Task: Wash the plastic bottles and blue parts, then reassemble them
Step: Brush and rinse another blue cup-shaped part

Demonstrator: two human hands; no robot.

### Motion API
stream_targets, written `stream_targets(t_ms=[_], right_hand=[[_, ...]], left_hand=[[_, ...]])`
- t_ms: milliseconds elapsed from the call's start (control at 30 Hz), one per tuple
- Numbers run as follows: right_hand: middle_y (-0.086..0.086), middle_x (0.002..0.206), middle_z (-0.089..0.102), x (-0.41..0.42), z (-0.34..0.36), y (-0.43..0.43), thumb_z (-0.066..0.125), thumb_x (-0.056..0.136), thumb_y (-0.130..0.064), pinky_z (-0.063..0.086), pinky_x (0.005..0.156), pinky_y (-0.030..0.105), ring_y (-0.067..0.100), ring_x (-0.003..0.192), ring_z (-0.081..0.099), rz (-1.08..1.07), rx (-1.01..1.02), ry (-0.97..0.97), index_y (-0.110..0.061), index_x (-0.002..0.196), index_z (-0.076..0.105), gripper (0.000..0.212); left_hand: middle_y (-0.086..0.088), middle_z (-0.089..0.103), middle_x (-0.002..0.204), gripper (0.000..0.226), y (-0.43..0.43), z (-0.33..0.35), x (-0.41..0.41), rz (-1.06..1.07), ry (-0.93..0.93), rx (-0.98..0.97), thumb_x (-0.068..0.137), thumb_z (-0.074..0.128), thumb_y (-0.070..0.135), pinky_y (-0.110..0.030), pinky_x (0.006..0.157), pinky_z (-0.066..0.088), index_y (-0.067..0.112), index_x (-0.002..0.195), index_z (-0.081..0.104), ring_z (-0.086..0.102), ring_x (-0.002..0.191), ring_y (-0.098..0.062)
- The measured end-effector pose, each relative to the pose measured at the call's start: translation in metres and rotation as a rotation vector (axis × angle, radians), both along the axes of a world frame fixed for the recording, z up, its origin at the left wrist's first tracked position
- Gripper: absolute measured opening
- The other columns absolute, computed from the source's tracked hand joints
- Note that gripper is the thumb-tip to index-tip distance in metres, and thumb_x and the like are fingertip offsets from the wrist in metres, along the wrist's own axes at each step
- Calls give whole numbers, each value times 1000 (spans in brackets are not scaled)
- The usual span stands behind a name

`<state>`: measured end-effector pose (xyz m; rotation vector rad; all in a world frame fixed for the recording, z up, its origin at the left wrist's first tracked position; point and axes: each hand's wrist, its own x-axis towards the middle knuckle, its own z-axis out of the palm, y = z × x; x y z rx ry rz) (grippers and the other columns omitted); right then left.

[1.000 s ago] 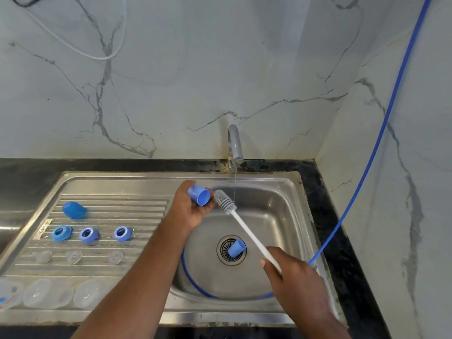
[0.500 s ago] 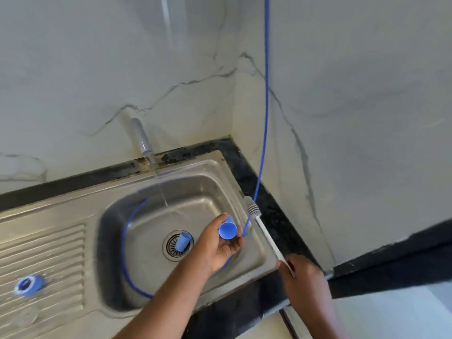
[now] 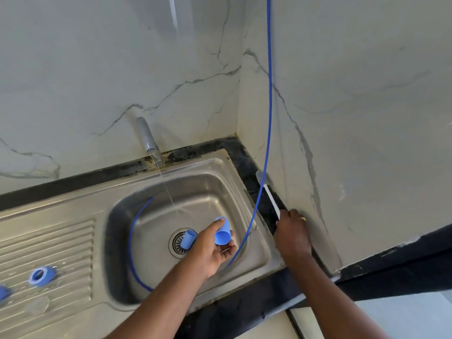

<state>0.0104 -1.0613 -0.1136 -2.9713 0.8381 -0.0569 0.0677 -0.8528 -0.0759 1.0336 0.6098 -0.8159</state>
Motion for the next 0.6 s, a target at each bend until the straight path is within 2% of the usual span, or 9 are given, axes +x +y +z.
stream_targets(t_ms=[167,333,467,533,600], right_hand=[[8,102,62,13,-12,-3,62,93,-19,52,76,36,26,88,63,44,-62,21,-16,108,60,15],[12,98,61,6,-6,-2,71,87,-29,52,73,40,32,84,63,12,-53,-50,-12,103,62,25],[13,88,61,0,8,10,73,85,-18,51,64,40,35,72,60,-8,-19,-256,-8,94,67,14],[12,86,63,4,15,26,68,86,-15,52,63,40,35,73,61,61,28,-388,-9,90,68,7],[8,85,64,16,20,49,60,88,-17,54,64,40,31,75,62,171,150,-446,-13,87,67,9]], left_hand=[[-17,55,87,41,18,-10,11,97,-1,82,91,73,23,-41,67,56,4,123,56,55,63,-25],[-17,55,90,43,18,-19,15,108,17,75,90,74,23,-41,69,55,2,123,57,55,66,-24],[-19,62,104,46,18,-27,23,116,7,105,90,74,29,-41,67,54,7,127,57,60,78,-26],[-19,66,113,46,22,-30,28,107,-10,102,91,72,31,-38,66,54,8,129,59,62,80,-25],[-18,69,123,44,30,-32,36,102,-26,108,93,69,32,-36,66,54,9,129,62,63,83,-23]])
